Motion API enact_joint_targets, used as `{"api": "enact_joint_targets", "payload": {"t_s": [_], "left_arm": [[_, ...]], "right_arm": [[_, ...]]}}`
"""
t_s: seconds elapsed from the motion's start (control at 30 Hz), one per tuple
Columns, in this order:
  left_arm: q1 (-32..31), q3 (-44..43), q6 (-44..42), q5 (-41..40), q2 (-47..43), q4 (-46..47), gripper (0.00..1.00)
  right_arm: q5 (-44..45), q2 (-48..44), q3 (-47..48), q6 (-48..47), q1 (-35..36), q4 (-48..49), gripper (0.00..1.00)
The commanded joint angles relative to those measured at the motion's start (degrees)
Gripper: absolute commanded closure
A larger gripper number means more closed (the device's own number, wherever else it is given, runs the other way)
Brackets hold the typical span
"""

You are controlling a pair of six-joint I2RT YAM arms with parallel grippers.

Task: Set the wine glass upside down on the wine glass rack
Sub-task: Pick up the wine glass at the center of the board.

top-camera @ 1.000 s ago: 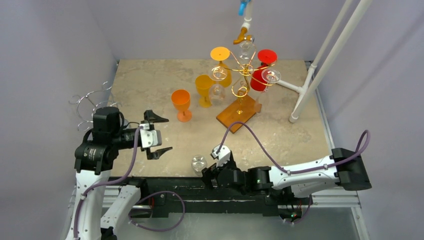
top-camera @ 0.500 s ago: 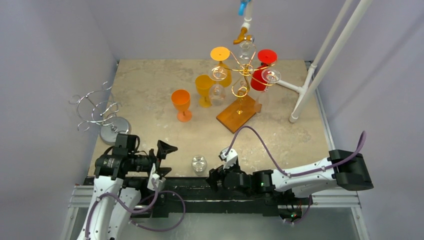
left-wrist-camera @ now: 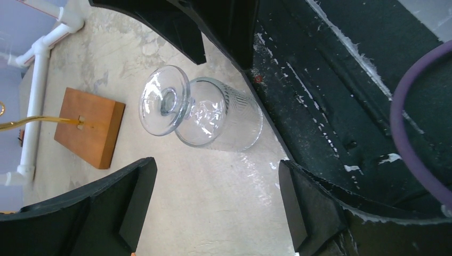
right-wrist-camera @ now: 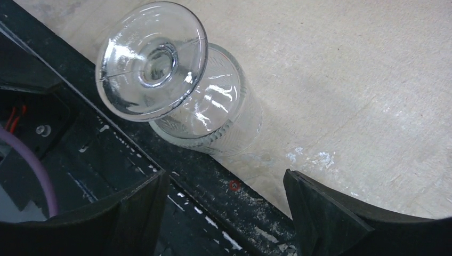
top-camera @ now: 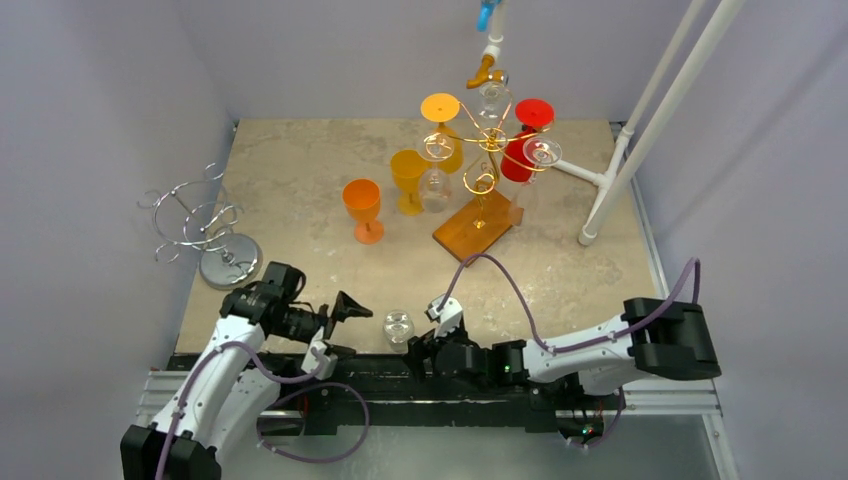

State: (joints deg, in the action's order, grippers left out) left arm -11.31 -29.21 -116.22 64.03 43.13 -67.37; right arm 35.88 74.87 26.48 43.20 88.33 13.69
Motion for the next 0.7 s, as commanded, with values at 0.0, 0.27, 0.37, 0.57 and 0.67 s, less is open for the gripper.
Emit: {"api": "enact_joint_targets", "payload": {"t_s": [0.0,0.27,0.37,0.57,0.67], "left_arm": [[-1.8,-0.1,-35.2,5.6,3.3,9.6,0.09],[-4.5,-1.5,-33.6,4.7,6.7,15.4,0.10],[-5.9,-1.6,-33.3,3.5,7.4,17.5,0.12],[-6.1,-1.9,-29.0,0.8,7.0,18.8,0.14],[-6.1,-1.8,-24.6,0.5,4.8,20.5,0.14]], "right_arm": [[-1.0,4.0,3.7,-3.9,-1.6,5.3,0.12],[3.6,10.6,3.6,-12.5,-2.6,14.6,0.01],[5.0,14.3,0.6,-18.7,-2.7,25.8,0.01],[4.9,23.8,-1.8,-25.9,-3.0,42.4,0.01],[4.0,27.6,-1.3,-27.7,-3.0,46.7,0.01]]}}
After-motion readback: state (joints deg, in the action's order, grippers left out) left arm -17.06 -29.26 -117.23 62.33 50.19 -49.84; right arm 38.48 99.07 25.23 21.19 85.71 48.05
